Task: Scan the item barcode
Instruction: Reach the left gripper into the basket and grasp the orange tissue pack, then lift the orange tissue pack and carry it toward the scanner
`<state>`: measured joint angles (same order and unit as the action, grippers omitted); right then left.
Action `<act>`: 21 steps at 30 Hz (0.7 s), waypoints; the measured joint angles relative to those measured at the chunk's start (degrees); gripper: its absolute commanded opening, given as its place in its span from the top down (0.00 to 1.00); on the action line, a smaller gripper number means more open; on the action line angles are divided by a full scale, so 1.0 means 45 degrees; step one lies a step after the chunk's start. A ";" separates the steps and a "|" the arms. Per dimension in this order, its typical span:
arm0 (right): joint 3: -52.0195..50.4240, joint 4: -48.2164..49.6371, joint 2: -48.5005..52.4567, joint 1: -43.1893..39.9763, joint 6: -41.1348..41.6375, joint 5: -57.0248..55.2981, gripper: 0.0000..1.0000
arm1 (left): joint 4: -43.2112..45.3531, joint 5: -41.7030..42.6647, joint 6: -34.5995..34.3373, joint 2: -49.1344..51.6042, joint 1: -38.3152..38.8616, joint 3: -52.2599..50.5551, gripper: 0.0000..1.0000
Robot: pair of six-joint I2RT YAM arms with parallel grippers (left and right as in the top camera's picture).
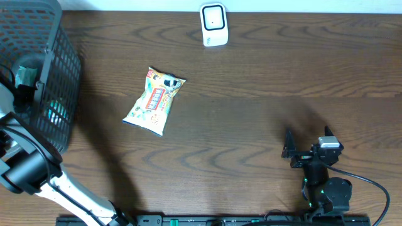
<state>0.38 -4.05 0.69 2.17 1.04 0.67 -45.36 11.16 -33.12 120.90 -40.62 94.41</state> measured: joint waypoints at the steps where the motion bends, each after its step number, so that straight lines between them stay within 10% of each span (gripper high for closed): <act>1: 0.0000 0.0000 0.0000 0.0000 0.0000 0.0005 0.01 | -0.0136 0.0243 0.0000 -0.0223 0.0000 -0.0068 0.93; 21: 0.0000 0.0000 0.0000 0.0000 0.0000 0.0005 0.01 | 0.1336 0.1180 -0.0782 -0.9122 0.2361 -0.0189 0.92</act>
<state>0.38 -4.05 0.69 2.17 1.04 0.69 -39.35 16.47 -36.64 79.85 -30.00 93.56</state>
